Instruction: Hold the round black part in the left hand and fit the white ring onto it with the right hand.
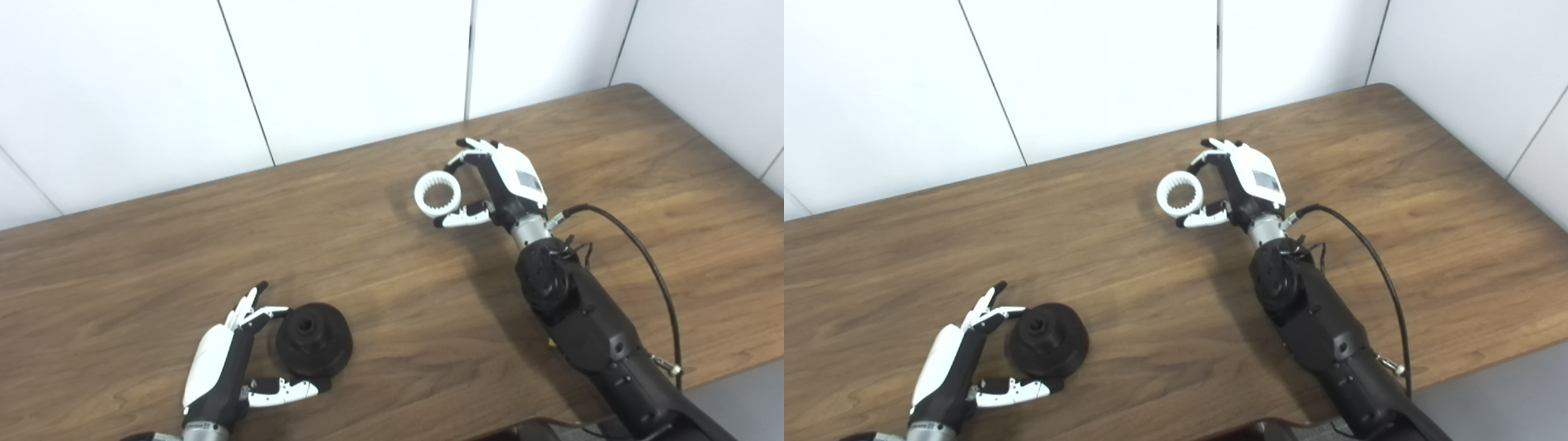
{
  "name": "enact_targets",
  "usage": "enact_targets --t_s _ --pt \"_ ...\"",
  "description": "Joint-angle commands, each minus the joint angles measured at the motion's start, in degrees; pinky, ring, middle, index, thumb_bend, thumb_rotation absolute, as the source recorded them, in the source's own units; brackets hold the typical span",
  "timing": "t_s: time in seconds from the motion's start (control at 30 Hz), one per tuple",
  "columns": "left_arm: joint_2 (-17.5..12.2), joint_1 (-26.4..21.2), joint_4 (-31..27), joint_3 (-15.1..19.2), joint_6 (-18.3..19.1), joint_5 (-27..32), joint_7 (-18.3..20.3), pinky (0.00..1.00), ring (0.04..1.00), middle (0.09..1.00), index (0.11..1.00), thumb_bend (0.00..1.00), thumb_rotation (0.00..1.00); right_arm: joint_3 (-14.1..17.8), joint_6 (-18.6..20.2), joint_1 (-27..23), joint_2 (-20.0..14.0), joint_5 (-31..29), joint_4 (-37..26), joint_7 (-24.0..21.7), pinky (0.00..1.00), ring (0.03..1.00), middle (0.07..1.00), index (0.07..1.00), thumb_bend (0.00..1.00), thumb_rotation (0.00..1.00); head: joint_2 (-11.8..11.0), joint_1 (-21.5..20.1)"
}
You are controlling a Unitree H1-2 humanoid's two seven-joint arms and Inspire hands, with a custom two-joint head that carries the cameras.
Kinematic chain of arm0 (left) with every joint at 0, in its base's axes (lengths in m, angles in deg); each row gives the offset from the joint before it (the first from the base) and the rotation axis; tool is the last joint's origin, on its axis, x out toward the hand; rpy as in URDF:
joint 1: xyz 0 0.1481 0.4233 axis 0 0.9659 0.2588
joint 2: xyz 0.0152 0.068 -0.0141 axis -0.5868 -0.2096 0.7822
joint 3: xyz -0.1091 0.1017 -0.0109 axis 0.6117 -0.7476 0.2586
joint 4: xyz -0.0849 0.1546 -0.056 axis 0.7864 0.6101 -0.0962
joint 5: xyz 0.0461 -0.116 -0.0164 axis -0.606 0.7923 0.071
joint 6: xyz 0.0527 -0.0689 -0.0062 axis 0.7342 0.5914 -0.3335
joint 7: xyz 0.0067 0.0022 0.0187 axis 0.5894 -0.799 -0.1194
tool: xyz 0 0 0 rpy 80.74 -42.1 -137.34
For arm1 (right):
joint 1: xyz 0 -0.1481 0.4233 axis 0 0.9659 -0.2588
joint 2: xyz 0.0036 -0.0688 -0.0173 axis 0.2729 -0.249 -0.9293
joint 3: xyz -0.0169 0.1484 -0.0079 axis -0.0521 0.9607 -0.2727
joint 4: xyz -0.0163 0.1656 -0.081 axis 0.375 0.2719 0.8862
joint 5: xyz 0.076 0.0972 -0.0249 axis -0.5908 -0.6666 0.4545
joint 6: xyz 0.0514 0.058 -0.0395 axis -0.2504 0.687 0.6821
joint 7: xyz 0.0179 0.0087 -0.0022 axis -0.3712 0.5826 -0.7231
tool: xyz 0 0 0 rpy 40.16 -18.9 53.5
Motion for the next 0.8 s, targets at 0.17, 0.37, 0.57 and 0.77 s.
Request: enact_targets --t_s 0.17,0.37,0.57,0.77 --pt "-0.2 -0.5 -1.0 0.1 0.5 -0.2 0.1 0.99 1.0 1.0 0.623 0.89 0.28 2.0 -0.7 -0.2 1.5 -0.8 -6.5 0.2 0.97 0.91 0.873 0.491 0.52 0.15 0.2 0.5" --pt "0.0 -0.7 -1.0 0.1 0.8 -0.5 0.0 0.98 1.0 1.0 0.624 0.88 0.28 2.8 -1.1 1.8 3.1 -0.8 -11.3 0.2 0.9 0.899 0.869 0.491 0.52 0.15 0.3 0.8" --pt "0.4 -0.9 -0.4 0.0 0.2 -0.6 -0.5 0.99 1.0 1.0 0.621 0.88 0.27 3.2 -1.7 4.9 4.8 -1.6 -15.7 -0.1 0.84 0.893 0.867 0.491 0.52 0.16 0.4 2.5" --pt "1.4 -1.1 0.3 -0.6 0.2 -1.6 -1.1 0.99 1.0 1.0 0.619 0.89 0.28 2.6 -3.3 8.7 5.8 -2.8 -18.8 -0.7 0.85 0.897 0.858 0.49 0.52 0.15 0.7 6.0"
